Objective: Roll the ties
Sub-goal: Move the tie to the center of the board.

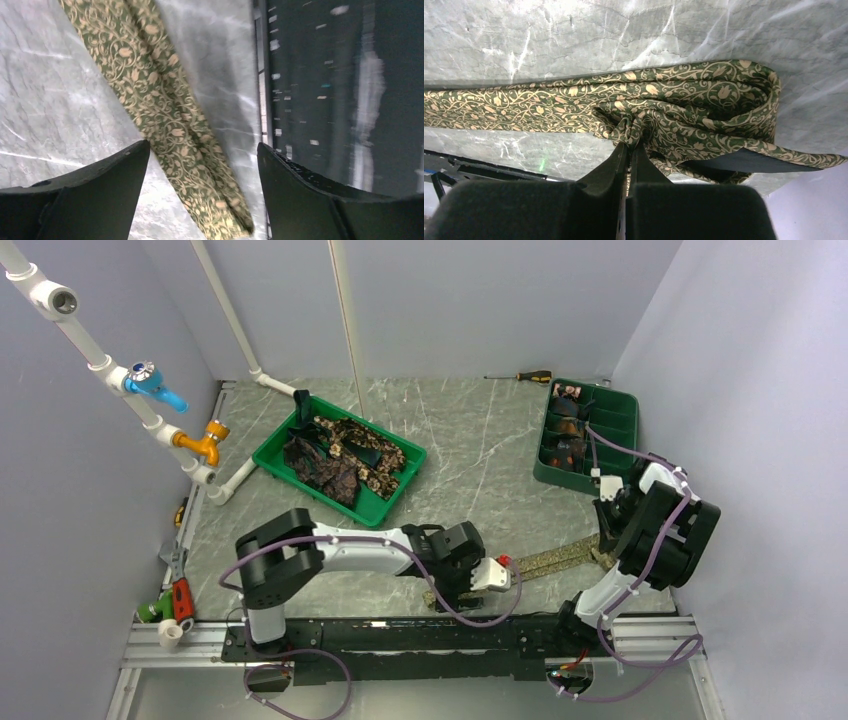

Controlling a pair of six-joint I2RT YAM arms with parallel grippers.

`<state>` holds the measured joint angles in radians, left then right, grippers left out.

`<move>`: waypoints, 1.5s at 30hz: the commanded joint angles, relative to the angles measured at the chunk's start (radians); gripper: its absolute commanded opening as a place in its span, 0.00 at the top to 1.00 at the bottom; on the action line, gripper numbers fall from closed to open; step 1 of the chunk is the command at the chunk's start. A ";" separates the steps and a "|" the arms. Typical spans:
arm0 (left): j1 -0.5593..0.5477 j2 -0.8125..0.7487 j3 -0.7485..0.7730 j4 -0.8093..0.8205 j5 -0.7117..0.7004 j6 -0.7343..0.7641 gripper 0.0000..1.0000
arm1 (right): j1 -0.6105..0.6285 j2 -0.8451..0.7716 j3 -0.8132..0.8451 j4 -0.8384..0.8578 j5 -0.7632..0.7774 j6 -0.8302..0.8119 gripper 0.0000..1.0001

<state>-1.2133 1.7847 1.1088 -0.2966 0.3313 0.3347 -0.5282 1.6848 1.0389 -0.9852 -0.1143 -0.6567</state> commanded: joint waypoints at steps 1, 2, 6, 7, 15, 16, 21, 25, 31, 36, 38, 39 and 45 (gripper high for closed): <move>0.019 0.072 0.030 -0.016 -0.193 0.011 0.25 | 0.006 -0.013 -0.014 0.019 -0.044 0.022 1.00; 0.033 0.070 0.013 -0.019 -0.205 0.029 0.33 | 0.007 -0.016 -0.015 0.014 -0.051 0.026 1.00; 0.098 0.039 -0.051 -0.027 -0.249 0.143 0.50 | 0.017 -0.020 -0.003 0.022 -0.078 0.080 1.00; 0.118 0.029 -0.065 -0.030 -0.254 0.192 0.53 | 0.017 -0.022 0.001 0.036 -0.080 0.118 1.00; 0.201 -0.045 -0.143 -0.052 -0.247 0.366 0.61 | 0.015 -0.037 0.047 0.068 -0.188 0.311 1.00; 0.202 -0.048 -0.148 -0.054 -0.249 0.372 0.62 | 0.015 -0.034 0.060 0.058 -0.203 0.320 1.00; 0.212 -0.044 -0.144 -0.065 -0.268 0.363 0.68 | -0.013 -0.048 0.130 -0.010 -0.275 0.296 1.00; 0.256 -0.047 -0.131 -0.106 -0.235 0.358 0.70 | -0.068 -0.041 0.209 -0.046 -0.245 0.261 1.00; 0.270 -0.049 -0.122 -0.140 -0.227 0.384 0.69 | -0.091 0.005 0.220 0.062 -0.065 0.267 1.00; 0.271 -0.081 -0.102 -0.154 -0.200 0.370 0.41 | -0.083 -0.003 0.222 0.080 0.044 0.194 0.70; 0.278 -0.120 -0.099 -0.149 -0.173 0.341 0.29 | -0.083 -0.044 0.241 0.051 0.029 0.140 0.51; 0.285 -0.138 -0.091 -0.149 -0.141 0.324 0.24 | -0.083 -0.072 0.250 0.035 0.015 0.114 0.43; 0.305 -0.183 -0.070 -0.115 -0.044 0.267 0.16 | -0.049 -0.211 0.315 -0.075 -0.182 -0.115 0.24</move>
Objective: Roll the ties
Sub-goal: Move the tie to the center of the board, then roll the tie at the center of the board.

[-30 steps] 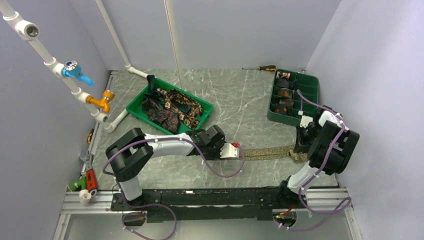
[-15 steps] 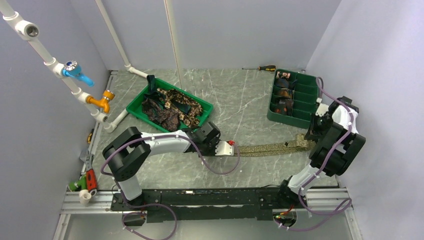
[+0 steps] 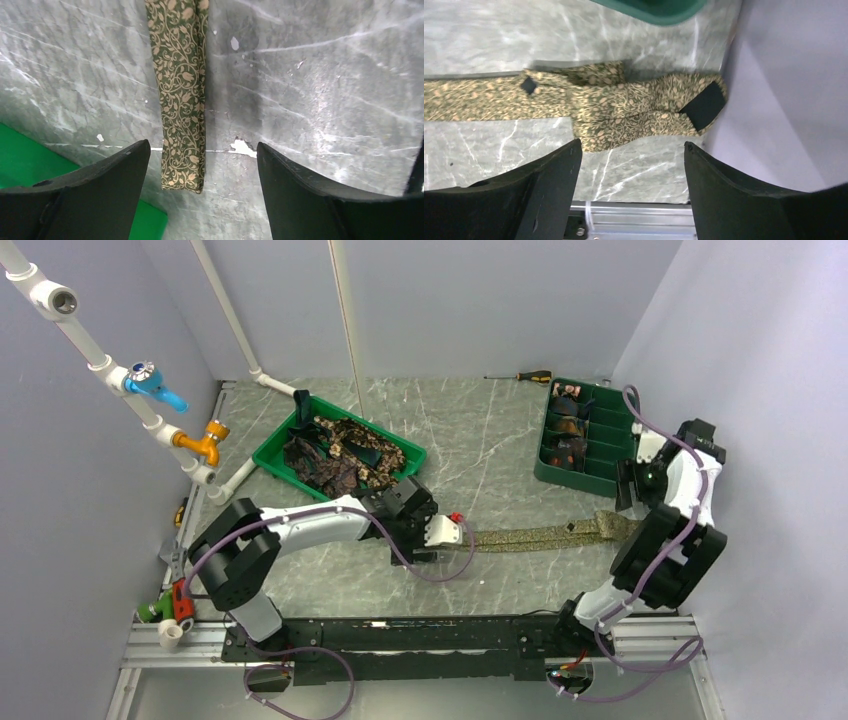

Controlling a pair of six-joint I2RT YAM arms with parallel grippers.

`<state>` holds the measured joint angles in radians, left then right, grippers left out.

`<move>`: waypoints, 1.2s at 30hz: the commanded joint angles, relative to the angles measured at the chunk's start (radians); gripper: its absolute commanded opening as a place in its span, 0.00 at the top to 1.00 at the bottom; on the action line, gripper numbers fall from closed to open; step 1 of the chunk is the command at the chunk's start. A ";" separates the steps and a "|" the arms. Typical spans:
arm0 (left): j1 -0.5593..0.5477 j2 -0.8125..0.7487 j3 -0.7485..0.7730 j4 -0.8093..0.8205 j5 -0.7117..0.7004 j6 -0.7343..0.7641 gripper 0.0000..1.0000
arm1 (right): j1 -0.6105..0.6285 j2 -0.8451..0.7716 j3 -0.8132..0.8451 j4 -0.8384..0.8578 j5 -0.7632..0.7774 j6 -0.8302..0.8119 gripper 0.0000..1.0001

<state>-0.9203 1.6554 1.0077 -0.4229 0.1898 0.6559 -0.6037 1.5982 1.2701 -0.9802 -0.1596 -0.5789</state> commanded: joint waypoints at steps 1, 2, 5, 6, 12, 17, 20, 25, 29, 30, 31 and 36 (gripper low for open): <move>0.021 -0.050 0.041 0.013 0.115 -0.068 0.15 | 0.035 -0.140 0.084 -0.102 -0.183 -0.242 0.22; 0.033 -0.046 0.051 0.012 0.141 -0.086 0.15 | 0.049 -0.154 0.082 -0.133 -0.233 -0.299 0.22; 0.097 -0.059 0.077 0.024 0.232 -0.170 0.11 | 0.138 -0.197 0.041 -0.166 -0.321 -0.400 0.21; 0.116 -0.076 0.076 0.041 0.251 -0.198 0.08 | 0.180 -0.213 0.029 -0.167 -0.342 -0.416 0.21; 0.177 -0.346 -0.047 0.221 0.165 -0.273 0.01 | 0.350 -0.334 -0.048 -0.068 -0.554 -0.413 0.13; 0.178 -0.361 -0.154 0.316 0.215 -0.189 0.01 | 0.376 -0.377 -0.190 -0.040 -0.797 -0.602 0.00; 0.186 -0.234 -0.033 0.109 0.327 -0.120 0.01 | 0.461 -0.335 -0.224 -0.067 -0.695 -0.725 0.00; 0.191 -0.172 -0.081 0.193 0.366 -0.066 0.01 | 0.514 -0.257 -0.300 -0.051 -0.554 -0.909 0.00; 0.190 -0.095 -0.046 0.168 0.348 -0.047 0.01 | 0.561 -0.229 -0.394 0.076 -0.481 -0.953 0.01; 0.189 -0.070 -0.027 0.157 0.346 -0.048 0.01 | 0.577 -0.213 -0.406 0.094 -0.467 -0.954 0.02; 0.190 -0.060 -0.021 0.153 0.343 -0.046 0.01 | 0.590 -0.204 -0.416 0.104 -0.458 -0.956 0.02; 0.176 -0.014 -0.006 0.126 0.310 -0.040 0.07 | 0.639 -0.165 -0.483 0.179 -0.398 -0.966 0.03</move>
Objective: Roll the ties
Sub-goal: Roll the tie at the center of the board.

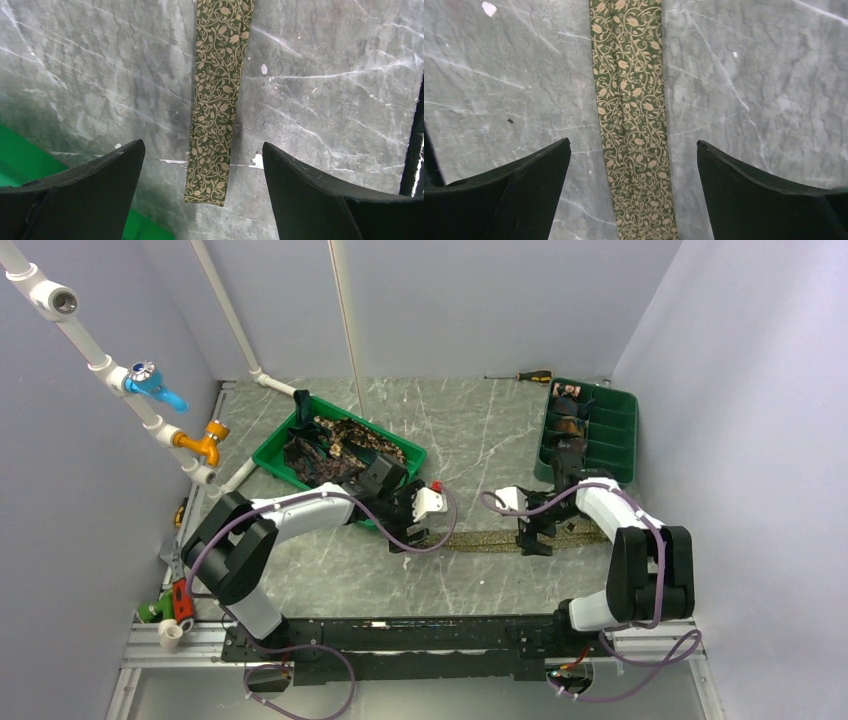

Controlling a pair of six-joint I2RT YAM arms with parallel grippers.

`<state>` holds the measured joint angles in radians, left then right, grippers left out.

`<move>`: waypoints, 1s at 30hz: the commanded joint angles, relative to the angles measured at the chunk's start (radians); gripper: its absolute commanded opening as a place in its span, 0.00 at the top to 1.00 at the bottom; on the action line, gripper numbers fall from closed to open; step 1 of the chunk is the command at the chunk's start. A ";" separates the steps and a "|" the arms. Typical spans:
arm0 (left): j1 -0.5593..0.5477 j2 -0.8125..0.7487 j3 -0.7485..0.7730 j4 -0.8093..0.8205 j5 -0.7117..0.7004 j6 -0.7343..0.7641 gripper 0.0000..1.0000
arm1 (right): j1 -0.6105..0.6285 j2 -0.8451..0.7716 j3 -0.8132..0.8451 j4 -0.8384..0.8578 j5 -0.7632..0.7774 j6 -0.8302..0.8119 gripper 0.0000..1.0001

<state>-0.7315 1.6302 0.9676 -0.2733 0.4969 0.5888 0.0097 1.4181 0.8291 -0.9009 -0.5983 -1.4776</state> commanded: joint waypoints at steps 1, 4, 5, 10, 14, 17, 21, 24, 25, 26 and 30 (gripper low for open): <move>-0.013 0.009 0.031 -0.020 0.001 0.022 0.08 | 0.029 0.022 -0.055 0.124 0.054 -0.066 0.04; -0.013 -0.008 0.012 -0.012 0.004 0.013 0.09 | 0.040 0.054 -0.072 0.184 0.086 -0.049 0.05; -0.013 -0.013 0.005 -0.008 0.002 0.007 0.10 | 0.041 0.067 -0.075 0.201 0.095 -0.044 0.06; -0.007 -0.029 -0.013 0.003 -0.029 -0.041 0.19 | 0.049 0.106 -0.094 0.280 0.128 -0.026 0.15; 0.009 -0.065 -0.048 0.027 -0.017 -0.067 0.26 | 0.052 0.087 -0.117 0.303 0.140 -0.031 0.29; 0.012 -0.087 -0.066 0.041 -0.015 -0.071 0.29 | 0.055 0.051 -0.152 0.332 0.144 -0.044 0.41; 0.017 -0.086 -0.062 0.034 -0.018 -0.083 0.32 | 0.072 0.013 -0.188 0.368 0.159 -0.039 0.48; 0.021 -0.091 -0.064 0.026 -0.016 -0.087 0.35 | 0.081 -0.030 -0.236 0.410 0.176 -0.047 0.52; 0.022 -0.095 -0.065 0.025 -0.016 -0.089 0.36 | 0.084 -0.038 -0.247 0.416 0.181 -0.053 0.53; 0.022 -0.097 -0.068 0.021 -0.013 -0.089 0.36 | 0.084 -0.049 -0.254 0.415 0.183 -0.056 0.54; 0.024 -0.108 -0.071 0.006 -0.004 -0.090 0.37 | 0.086 -0.070 -0.252 0.383 0.173 -0.062 0.56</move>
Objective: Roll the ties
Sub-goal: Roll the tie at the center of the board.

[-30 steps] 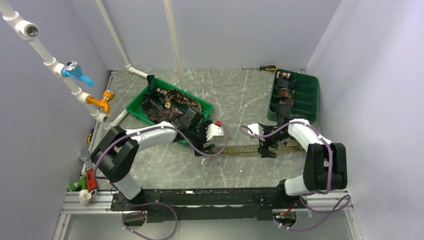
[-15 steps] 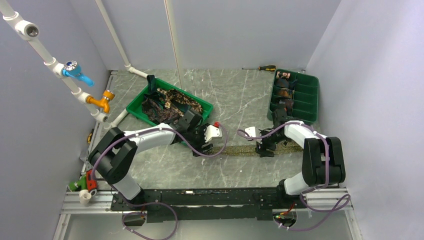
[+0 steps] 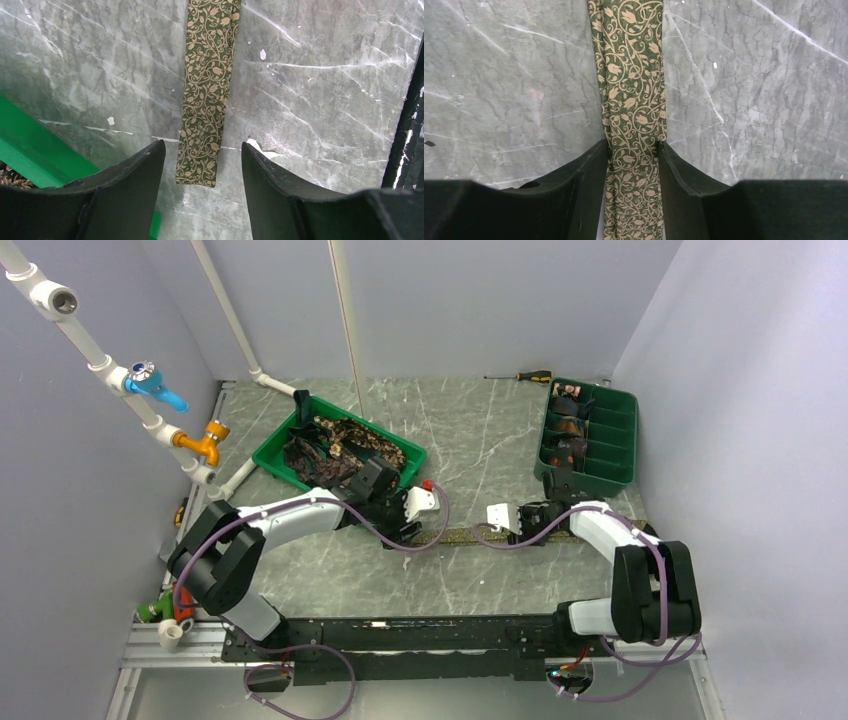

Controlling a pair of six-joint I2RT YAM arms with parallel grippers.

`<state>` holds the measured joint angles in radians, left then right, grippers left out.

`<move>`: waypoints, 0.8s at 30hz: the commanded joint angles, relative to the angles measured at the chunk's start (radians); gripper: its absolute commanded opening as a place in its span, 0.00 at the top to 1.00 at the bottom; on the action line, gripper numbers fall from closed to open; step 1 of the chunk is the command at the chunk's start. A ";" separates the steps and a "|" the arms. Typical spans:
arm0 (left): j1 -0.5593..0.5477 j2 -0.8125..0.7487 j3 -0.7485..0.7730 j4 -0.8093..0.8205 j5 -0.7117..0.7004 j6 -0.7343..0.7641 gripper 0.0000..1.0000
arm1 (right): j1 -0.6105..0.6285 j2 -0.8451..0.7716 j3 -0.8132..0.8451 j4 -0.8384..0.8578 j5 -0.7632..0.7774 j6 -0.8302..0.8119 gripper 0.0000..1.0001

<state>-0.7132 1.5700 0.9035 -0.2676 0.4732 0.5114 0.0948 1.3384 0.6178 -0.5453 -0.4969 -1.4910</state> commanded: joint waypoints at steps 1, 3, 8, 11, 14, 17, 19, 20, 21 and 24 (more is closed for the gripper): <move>0.006 -0.051 -0.007 0.000 0.016 -0.019 0.35 | 0.002 0.000 -0.037 0.022 0.066 -0.040 0.54; 0.013 -0.071 -0.009 0.004 0.017 -0.045 0.26 | 0.002 -0.018 -0.006 -0.003 0.039 0.008 0.39; 0.030 -0.201 -0.029 0.017 0.052 -0.068 0.15 | -0.028 -0.060 0.172 -0.147 -0.051 0.210 0.26; 0.032 -0.317 -0.066 0.031 0.041 -0.017 0.08 | -0.051 -0.103 0.290 -0.212 -0.103 0.347 0.23; 0.032 -0.440 -0.094 0.083 -0.018 0.019 0.01 | -0.055 -0.163 0.412 -0.188 -0.133 0.563 0.15; 0.032 -0.465 -0.135 0.167 0.019 -0.026 0.01 | -0.054 -0.185 0.448 -0.102 -0.185 0.842 0.01; 0.030 -0.392 -0.085 0.097 0.099 -0.001 0.01 | -0.053 -0.153 0.453 -0.038 -0.207 1.036 0.00; 0.034 -0.326 -0.014 -0.016 0.158 0.042 0.01 | -0.053 -0.123 0.473 -0.041 -0.249 1.068 0.00; 0.045 -0.267 0.043 -0.102 0.209 0.048 0.01 | -0.053 -0.084 0.503 -0.059 -0.296 1.101 0.00; 0.075 -0.167 0.103 -0.168 0.260 -0.147 0.01 | -0.056 0.058 0.600 -0.082 -0.409 1.251 0.00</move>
<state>-0.6743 1.2957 0.9398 -0.2935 0.6014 0.5056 0.0410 1.2297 1.1191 -0.6289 -0.7219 -0.5644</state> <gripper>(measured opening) 0.994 0.993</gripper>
